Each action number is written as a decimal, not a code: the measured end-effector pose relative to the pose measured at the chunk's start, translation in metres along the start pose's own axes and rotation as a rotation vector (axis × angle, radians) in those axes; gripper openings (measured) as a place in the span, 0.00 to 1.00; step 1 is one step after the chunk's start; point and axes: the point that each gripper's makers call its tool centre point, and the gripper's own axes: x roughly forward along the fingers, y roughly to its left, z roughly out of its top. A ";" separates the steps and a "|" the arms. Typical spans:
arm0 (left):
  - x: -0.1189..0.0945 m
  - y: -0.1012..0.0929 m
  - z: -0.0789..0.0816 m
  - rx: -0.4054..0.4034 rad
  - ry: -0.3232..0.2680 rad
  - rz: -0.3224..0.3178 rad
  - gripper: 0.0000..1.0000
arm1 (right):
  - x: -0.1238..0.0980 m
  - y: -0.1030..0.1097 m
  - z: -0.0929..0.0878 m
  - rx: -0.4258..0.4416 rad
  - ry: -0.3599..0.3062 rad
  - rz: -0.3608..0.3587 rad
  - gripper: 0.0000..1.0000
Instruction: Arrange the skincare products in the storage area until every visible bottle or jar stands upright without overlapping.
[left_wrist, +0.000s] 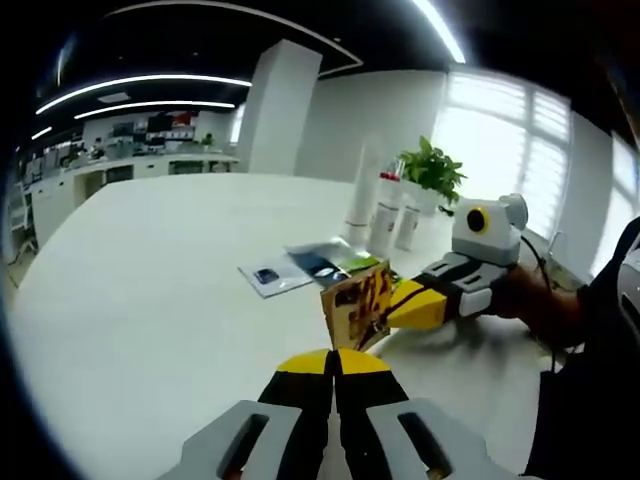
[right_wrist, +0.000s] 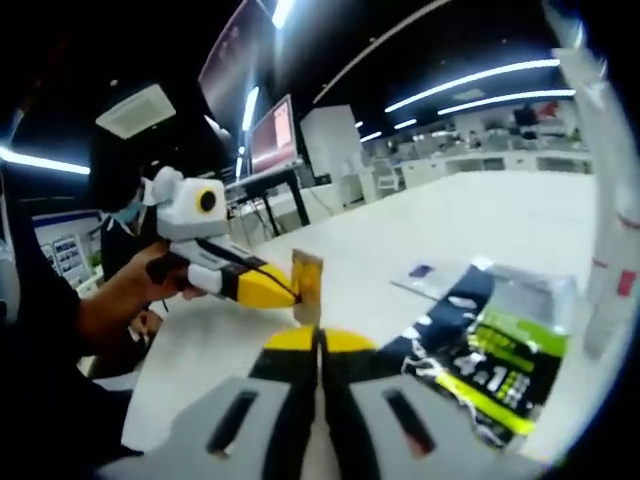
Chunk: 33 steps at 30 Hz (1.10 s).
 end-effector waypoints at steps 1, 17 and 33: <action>0.001 0.000 0.000 -0.001 0.001 -0.002 0.00 | 0.000 -0.001 0.000 -0.003 0.003 -0.004 0.00; 0.016 0.007 0.001 -0.003 0.015 -0.013 0.00 | -0.001 -0.015 -0.003 -0.047 0.029 -0.063 0.02; 0.026 0.017 0.003 0.006 0.034 -0.010 0.00 | 0.001 -0.033 -0.004 -0.084 0.056 -0.113 0.04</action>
